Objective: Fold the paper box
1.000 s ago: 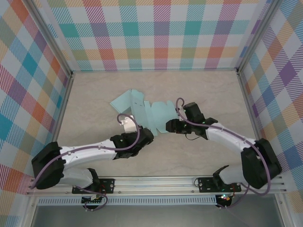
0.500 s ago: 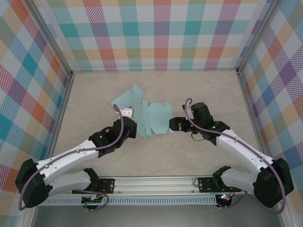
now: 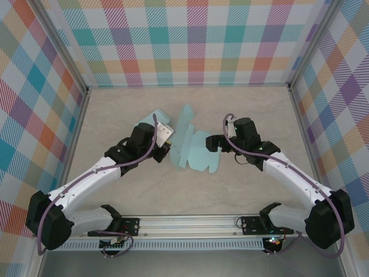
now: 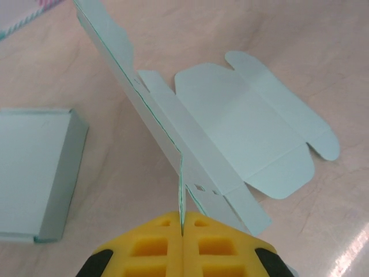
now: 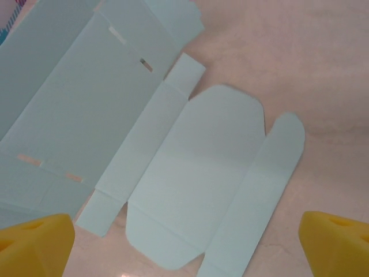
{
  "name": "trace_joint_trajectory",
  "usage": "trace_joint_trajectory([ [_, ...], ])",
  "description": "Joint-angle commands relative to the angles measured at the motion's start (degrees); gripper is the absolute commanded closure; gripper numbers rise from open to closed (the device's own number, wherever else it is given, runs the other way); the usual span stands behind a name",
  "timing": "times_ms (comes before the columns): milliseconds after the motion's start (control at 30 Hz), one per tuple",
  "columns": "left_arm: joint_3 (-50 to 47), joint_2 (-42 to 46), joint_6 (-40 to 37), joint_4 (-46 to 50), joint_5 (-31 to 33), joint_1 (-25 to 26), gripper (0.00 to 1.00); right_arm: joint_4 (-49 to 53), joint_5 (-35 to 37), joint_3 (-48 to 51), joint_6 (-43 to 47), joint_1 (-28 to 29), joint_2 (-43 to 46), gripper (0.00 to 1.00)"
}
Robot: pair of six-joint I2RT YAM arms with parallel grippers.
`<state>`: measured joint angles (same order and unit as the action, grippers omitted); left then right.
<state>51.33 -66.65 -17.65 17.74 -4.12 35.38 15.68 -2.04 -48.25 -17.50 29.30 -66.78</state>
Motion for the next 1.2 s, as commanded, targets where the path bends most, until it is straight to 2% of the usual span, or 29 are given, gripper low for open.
trace_joint_trajectory([
  [0,3.9,-1.2,-14.3,0.6,-14.8,-2.8,1.0,-4.9,0.6,-1.5,6.4,-0.2,-0.1,0.0],
  [167,10.2,-5.9,-26.0,8.8,-23.5,-7.5,1.0,-5.2,1.0,-3.3,10.3,-1.7,-1.7,0.0],
  [300,14.9,-10.2,-31.2,12.1,-25.7,-10.7,1.0,-1.1,-1.4,-6.7,12.0,-4.9,-3.2,0.0],
  [433,18.4,-13.4,-35.2,13.3,-26.3,-12.1,1.0,-2.8,-8.4,-5.6,14.0,-9.3,-1.9,0.01],
  [533,20.4,-15.0,-37.0,14.1,-27.3,-12.3,1.0,-3.9,-17.5,-4.7,15.5,-13.1,-1.3,0.03],
  [667,21.1,-15.6,-38.8,15.0,-29.6,-12.3,1.0,-3.3,-24.2,-4.5,20.4,-14.1,-1.5,0.08],
  [867,18.7,-14.5,-40.3,14.3,-30.2,-12.4,1.0,-2.6,-24.8,-4.7,27.2,-14.2,-2.6,0.19],
  [1000,18.4,-14.1,-41.2,14.6,-30.5,-12.5,1.0,-0.3,-26.3,-6.9,29.5,-14.2,-5.0,0.21],
  [1167,18.5,-14.0,-42.0,15.4,-31.1,-12.6,1.0,-0.1,-24.4,-7.7,30.7,-14.2,-7.6,0.19],
])
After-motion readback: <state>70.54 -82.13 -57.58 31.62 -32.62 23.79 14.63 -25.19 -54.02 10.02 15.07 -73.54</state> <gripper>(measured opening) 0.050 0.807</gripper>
